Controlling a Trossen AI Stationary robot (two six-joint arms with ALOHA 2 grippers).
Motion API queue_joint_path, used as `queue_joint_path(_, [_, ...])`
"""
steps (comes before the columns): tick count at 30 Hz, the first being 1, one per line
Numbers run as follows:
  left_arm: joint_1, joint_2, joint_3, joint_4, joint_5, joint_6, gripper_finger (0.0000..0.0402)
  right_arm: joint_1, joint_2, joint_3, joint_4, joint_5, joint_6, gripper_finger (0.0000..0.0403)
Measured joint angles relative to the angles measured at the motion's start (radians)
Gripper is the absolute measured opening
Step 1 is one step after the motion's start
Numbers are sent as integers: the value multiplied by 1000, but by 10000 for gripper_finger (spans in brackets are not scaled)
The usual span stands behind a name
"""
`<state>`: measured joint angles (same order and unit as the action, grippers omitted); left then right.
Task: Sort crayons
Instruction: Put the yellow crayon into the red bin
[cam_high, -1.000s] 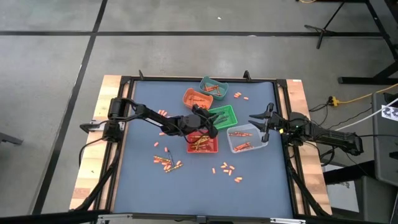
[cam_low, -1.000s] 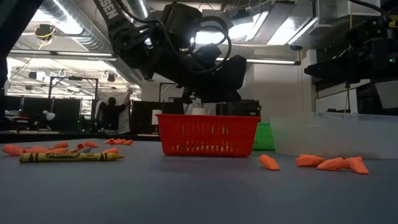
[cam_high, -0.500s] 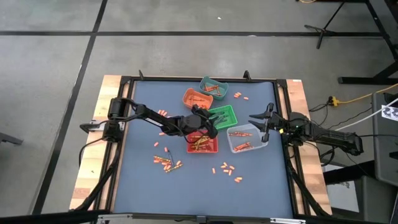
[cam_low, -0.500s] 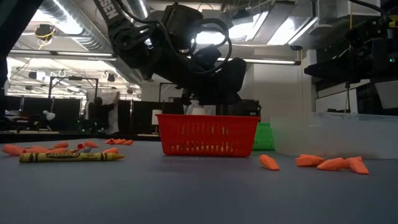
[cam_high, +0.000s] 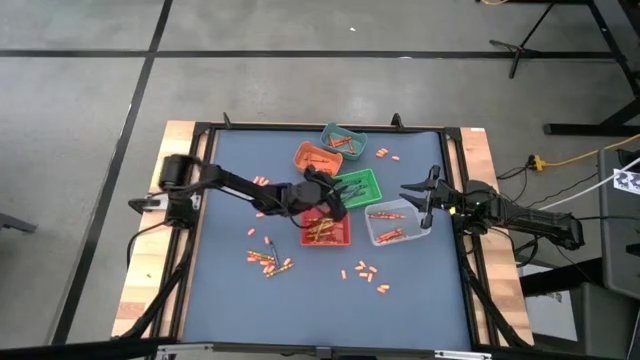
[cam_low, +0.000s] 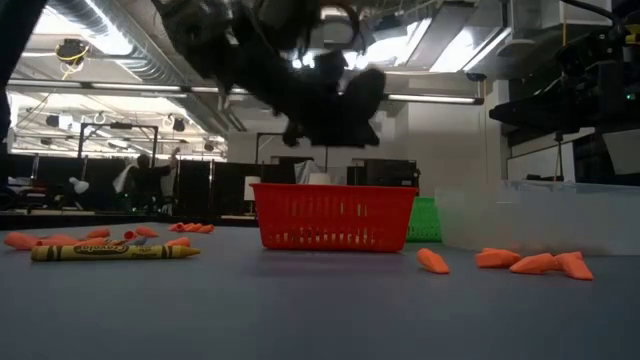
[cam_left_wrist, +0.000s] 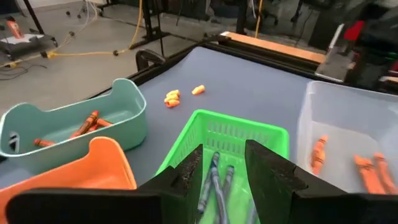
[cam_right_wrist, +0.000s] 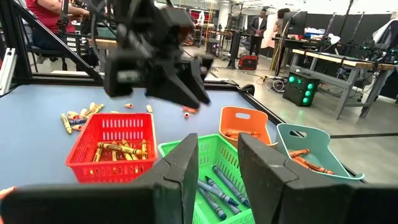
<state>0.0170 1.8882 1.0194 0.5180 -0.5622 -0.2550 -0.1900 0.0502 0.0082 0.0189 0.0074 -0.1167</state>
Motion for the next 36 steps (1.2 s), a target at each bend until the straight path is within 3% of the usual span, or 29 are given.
queue_joint_path(8, [-74,-252,1,-397,24,-242,106,0,0,0,0,0,0,113])
queue_joint_path(13, [-138,-357,1,-662,178,-514,105,0,0,0,0,0,0,113])
queue_joint_path(20, [-251,-364,1,-873,450,-779,105,0,0,0,0,0,0,113])
queue_joint_path(25, [-361,-326,1,-928,483,-770,105,0,0,0,0,0,0,113])
queue_joint_path(31, [-468,-258,1,-931,398,-657,105,0,0,0,0,0,0,113])
queue_joint_path(36, [-512,-177,2,-930,342,-650,105,0,0,0,0,0,0,113])
